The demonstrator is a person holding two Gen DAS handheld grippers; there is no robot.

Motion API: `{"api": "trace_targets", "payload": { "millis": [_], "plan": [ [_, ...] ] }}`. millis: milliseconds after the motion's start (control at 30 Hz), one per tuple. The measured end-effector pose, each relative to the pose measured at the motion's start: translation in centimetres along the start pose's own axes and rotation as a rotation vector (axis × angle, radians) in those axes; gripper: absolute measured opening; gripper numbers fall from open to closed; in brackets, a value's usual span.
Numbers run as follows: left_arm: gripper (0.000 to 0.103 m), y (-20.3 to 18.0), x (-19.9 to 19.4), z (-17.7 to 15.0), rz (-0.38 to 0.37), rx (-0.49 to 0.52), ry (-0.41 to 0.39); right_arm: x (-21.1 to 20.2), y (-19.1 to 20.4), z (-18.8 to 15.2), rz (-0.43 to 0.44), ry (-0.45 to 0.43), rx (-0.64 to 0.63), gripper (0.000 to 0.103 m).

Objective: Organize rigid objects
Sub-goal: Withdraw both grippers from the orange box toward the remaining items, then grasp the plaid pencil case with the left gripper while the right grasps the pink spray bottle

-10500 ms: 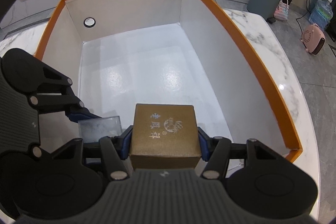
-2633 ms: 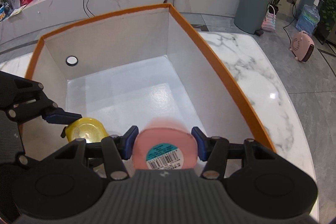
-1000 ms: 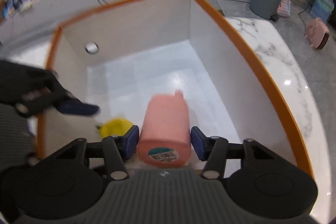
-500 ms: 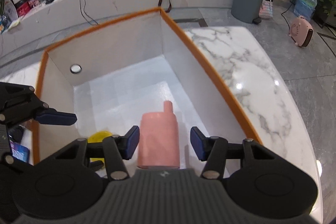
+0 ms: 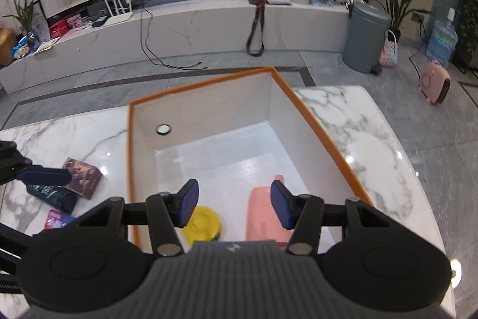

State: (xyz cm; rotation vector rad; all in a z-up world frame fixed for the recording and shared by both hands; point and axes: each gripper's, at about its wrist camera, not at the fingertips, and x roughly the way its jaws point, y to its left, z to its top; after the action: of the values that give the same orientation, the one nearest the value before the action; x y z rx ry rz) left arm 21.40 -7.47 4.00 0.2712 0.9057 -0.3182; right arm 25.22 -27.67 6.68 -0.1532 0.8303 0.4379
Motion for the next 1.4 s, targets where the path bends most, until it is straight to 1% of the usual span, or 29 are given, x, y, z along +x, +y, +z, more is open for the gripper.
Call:
{"api": "trace_targets", "payload": {
  "millis": [167,267,400,467,600,700,767,833,900,933,1000,1100,1167,1267,1367,1400],
  "plan": [
    [0.075,1.5,-1.9,-2.0,0.032,-0.032,0.006,-1.7,1.8,0.0,0.010,-0.028,-0.030,0.055],
    [0.075,2.1,-2.9,-3.0,0.054,-0.033,0.009,-2.7,2.7,-0.1,0.012,-0.046,-0.043,0.055],
    [0.075,2.8,-4.4,-4.5,0.086,-0.048,-0.015,-3.9,3.9,-0.4,0.023,-0.073,-0.066,0.056],
    [0.077,3.1,-5.0,-5.3,0.098,-0.072,-0.032,-4.3,4.4,-0.8,0.030,-0.078,-0.080,0.056],
    [0.077,4.4,-5.8,-7.9,0.103,-0.152,-0.056,-4.7,5.2,-1.7,0.022,-0.081,-0.117,0.056],
    [0.077,5.5,-5.8,-9.9,0.085,-0.201,-0.076,-4.8,5.6,-2.3,0.012,-0.093,-0.129,0.056],
    [0.077,6.1,-5.4,-10.7,0.090,-0.226,-0.058,-4.8,6.1,-3.0,0.008,-0.098,-0.145,0.056],
    [0.077,5.8,-5.4,-11.2,0.141,-0.186,-0.052,-4.7,6.8,-3.8,0.017,-0.093,-0.171,0.056],
    [0.079,5.0,-5.3,-11.9,0.202,-0.098,-0.043,-4.5,7.7,-4.3,0.038,-0.081,-0.196,0.056],
    [0.080,4.6,-5.1,-12.2,0.210,-0.068,-0.040,-4.3,8.2,-4.7,0.047,-0.076,-0.208,0.056],
    [0.080,4.4,-4.7,-12.8,0.199,-0.038,-0.025,-4.1,9.5,-5.3,0.059,-0.068,-0.239,0.056],
    [0.080,4.7,-4.0,-14.2,0.174,-0.054,-0.015,-3.8,11.3,-6.3,0.075,-0.053,-0.285,0.056],
    [0.080,4.5,-3.5,-14.9,0.159,-0.037,0.001,-3.5,12.3,-6.8,0.092,-0.044,-0.303,0.056],
    [0.080,4.1,-3.3,-15.6,0.142,0.017,-0.006,-3.1,13.4,-7.7,0.106,-0.027,-0.306,0.056],
    [0.080,4.0,-3.1,-16.1,0.118,0.065,-0.022,-2.7,13.8,-8.9,0.118,0.002,-0.291,0.061],
    [0.080,3.9,-2.9,-16.2,0.112,0.077,-0.021,-2.5,13.9,-9.4,0.121,0.016,-0.287,0.061]
  ]
}}
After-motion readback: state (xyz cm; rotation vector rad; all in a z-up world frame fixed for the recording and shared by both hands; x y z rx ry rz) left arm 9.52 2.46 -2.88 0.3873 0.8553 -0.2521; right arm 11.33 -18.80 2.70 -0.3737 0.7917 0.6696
